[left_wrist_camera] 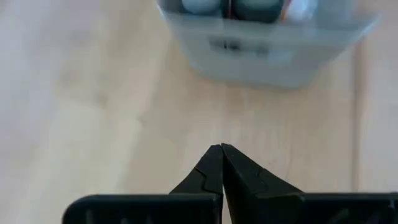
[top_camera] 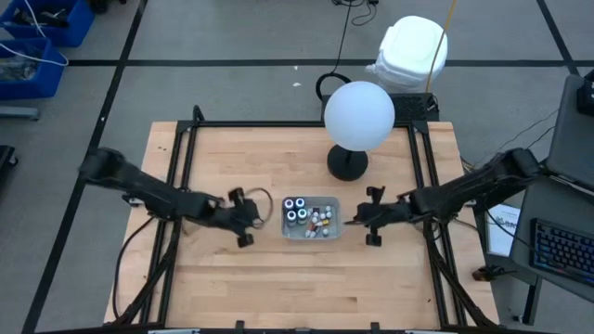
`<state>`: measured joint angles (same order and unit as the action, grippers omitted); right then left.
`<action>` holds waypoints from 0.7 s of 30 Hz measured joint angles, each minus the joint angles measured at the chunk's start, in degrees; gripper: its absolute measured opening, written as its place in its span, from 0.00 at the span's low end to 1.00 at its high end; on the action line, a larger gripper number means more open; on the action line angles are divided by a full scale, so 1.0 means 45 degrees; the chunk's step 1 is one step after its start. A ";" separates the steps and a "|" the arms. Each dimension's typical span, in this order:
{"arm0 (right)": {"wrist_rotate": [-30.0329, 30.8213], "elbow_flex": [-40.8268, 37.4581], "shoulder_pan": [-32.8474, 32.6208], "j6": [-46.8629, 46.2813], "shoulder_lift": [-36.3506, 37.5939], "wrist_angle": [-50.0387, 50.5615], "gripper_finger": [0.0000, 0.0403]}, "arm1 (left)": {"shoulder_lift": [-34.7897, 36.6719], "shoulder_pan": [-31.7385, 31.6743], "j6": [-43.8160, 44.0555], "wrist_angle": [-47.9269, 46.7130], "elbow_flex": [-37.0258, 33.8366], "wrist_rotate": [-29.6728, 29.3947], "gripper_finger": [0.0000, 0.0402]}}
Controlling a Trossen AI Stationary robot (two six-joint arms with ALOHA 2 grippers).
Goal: Pick & Place food coloring
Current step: Return to Home Position
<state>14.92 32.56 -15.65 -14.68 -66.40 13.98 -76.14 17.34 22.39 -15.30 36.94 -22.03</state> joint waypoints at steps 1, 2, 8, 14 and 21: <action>0.0000 0.0010 0.0161 0.0387 0.0638 0.0378 0.00 | 0.0918 -0.0030 -0.0539 -0.0360 -0.0012 -0.0085 0.02; 0.0036 0.0007 0.0319 0.0733 0.1249 0.0739 0.00 | 0.1748 -0.0074 -0.1139 -0.0512 -0.0008 -0.0208 0.02; -0.0494 -0.1000 0.1255 0.3726 0.5215 -0.1646 0.00 | 0.6265 -0.0082 -0.4291 -0.0283 -0.0002 -0.1463 0.02; -0.2466 -0.3144 0.3103 0.4334 0.9185 -0.3670 0.00 | 0.8295 -0.0520 -0.7149 0.1728 -0.0435 -0.0594 0.01; -0.6526 -0.4018 0.6260 0.3269 1.0830 -0.4646 0.00 | 0.8563 -0.3407 -0.7750 0.4572 -0.2059 0.2182 0.01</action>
<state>-14.45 14.48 12.53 0.03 -17.67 -6.93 -37.61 2.01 -12.48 5.28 27.67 -12.21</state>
